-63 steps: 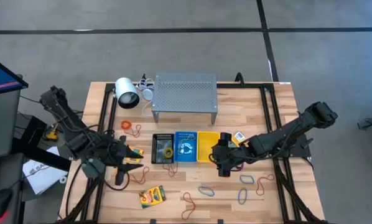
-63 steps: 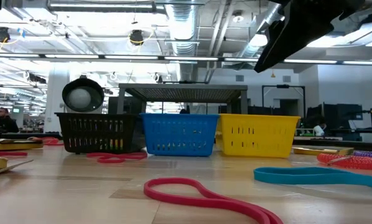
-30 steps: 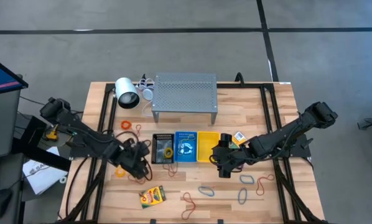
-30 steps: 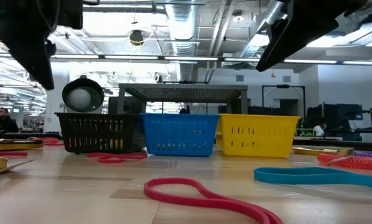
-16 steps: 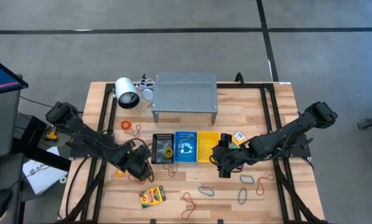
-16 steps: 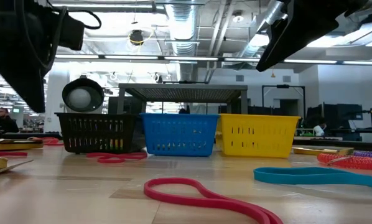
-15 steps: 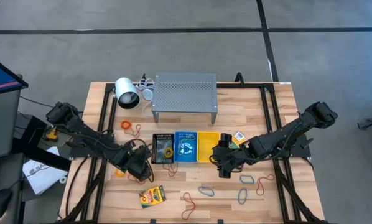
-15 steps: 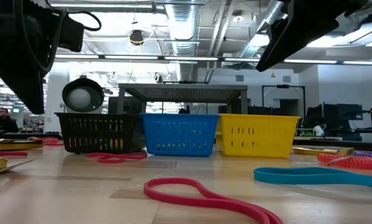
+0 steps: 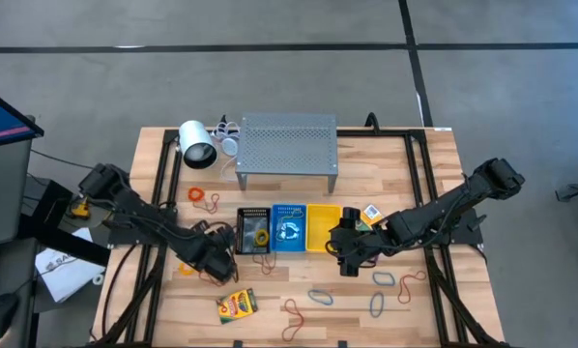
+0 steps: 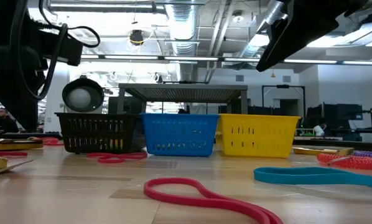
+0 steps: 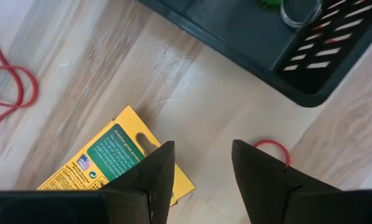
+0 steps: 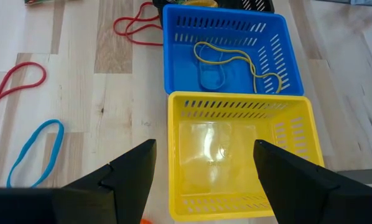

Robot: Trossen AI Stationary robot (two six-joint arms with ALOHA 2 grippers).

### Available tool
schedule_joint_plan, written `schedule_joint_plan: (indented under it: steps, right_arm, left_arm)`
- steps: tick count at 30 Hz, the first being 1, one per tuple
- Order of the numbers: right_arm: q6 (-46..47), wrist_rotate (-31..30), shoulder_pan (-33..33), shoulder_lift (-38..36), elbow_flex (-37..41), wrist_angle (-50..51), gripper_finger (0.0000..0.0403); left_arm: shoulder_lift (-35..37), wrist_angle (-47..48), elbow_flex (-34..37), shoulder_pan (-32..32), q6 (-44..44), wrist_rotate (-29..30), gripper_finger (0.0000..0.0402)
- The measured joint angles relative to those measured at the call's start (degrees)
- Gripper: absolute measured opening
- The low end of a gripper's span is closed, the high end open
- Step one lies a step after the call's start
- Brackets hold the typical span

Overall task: Pick & Place Office Desk Supplies
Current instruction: Put the yellow crayon box into the yellow basket

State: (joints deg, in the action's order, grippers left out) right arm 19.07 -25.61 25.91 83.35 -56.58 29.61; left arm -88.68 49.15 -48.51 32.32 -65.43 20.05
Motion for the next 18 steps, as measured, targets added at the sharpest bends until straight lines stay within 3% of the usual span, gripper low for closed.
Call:
schedule_joint_plan:
  steps: [18]
  right_arm:
    - [0.02,0.00,0.00,0.00,0.00,-0.02,0.0265]
  left_arm:
    - [-2.60,5.81,0.04,0.00,-2.60,-1.04,0.0153]
